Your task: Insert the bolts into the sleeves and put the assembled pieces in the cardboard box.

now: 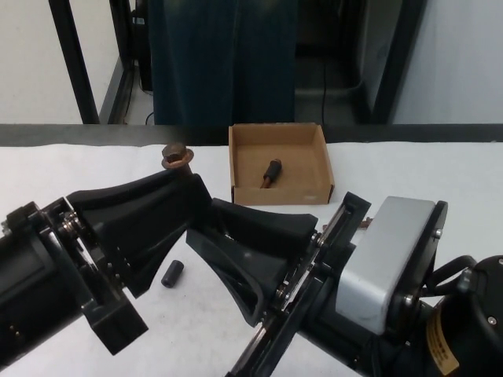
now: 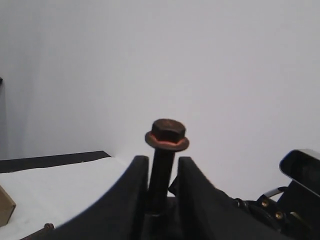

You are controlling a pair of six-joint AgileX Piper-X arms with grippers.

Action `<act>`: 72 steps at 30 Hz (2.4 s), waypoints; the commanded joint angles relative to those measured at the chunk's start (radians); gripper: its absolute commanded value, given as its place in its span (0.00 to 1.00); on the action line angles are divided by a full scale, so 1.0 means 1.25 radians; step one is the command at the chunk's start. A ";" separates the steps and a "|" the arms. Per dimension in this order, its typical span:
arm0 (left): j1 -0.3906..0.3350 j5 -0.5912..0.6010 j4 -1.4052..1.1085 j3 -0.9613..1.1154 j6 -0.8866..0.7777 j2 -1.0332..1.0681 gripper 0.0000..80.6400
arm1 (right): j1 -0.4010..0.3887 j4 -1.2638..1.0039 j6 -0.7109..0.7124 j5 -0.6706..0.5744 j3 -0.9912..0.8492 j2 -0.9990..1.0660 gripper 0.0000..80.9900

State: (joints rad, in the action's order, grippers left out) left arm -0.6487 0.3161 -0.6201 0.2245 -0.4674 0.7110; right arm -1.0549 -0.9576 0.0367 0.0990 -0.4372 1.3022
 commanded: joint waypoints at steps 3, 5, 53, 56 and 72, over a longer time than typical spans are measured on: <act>-0.010 0.042 -0.005 0.001 -0.005 -0.007 0.57 | 0.005 -0.016 0.000 0.030 -0.017 -0.003 0.00; -0.010 0.030 -0.005 0.001 -0.003 -0.007 0.64 | 0.005 -0.010 0.000 0.030 -0.017 -0.003 0.00; 0.138 0.037 0.358 0.100 0.365 0.221 0.61 | 0.159 0.284 0.072 0.276 -0.056 -0.074 0.00; 0.138 0.011 0.412 0.166 0.414 0.312 0.61 | 0.232 0.343 0.085 0.276 -0.057 -0.116 0.00; 0.138 -0.073 0.794 0.534 0.731 0.653 0.61 | 0.488 0.718 0.085 0.257 -0.057 -0.287 0.00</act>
State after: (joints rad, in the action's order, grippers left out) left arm -0.4785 0.2401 0.3479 0.8719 0.4074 1.5193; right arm -0.4542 -0.0790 0.1332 0.4225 -0.4945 0.9595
